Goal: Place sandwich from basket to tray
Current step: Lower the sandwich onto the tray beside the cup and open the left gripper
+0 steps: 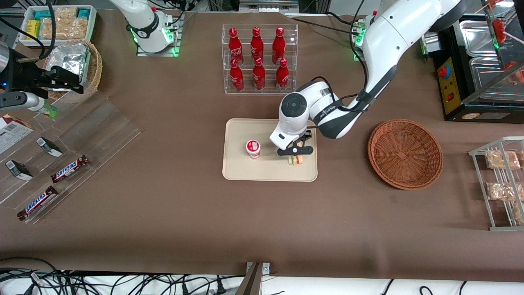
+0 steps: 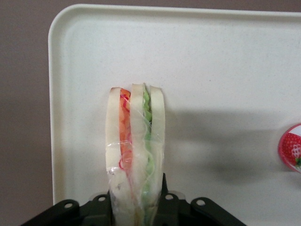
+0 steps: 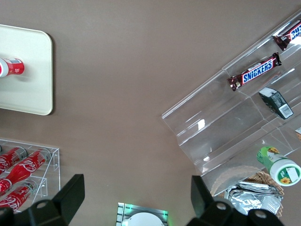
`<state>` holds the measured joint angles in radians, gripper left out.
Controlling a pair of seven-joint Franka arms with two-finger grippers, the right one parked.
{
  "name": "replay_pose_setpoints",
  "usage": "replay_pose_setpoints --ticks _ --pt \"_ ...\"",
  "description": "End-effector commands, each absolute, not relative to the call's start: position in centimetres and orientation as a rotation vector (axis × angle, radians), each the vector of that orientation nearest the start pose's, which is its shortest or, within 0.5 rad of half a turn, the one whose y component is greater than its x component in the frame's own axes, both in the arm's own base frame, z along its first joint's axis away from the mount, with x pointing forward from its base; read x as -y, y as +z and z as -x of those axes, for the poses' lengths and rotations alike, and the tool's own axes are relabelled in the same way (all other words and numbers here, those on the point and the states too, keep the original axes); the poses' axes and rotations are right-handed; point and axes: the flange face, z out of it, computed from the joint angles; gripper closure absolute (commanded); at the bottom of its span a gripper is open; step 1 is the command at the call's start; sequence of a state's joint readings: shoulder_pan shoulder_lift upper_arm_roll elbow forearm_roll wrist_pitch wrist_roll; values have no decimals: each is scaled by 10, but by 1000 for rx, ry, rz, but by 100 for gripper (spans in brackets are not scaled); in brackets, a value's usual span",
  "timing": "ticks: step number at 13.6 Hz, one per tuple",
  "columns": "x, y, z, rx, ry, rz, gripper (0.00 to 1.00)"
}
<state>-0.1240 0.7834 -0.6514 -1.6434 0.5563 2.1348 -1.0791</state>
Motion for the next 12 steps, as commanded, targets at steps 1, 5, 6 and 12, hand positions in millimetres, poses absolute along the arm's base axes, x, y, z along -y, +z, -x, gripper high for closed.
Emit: replay_pose_setpoints --ticks 1,5,6,12 --pt "418 237 -538 208 -5 3050 0" --pt "400 327 -563 411 -178 3027 0" --pt "388 349 -575 476 -201 3007 0" --pt "325 467 -596 805 -214 2879 0"
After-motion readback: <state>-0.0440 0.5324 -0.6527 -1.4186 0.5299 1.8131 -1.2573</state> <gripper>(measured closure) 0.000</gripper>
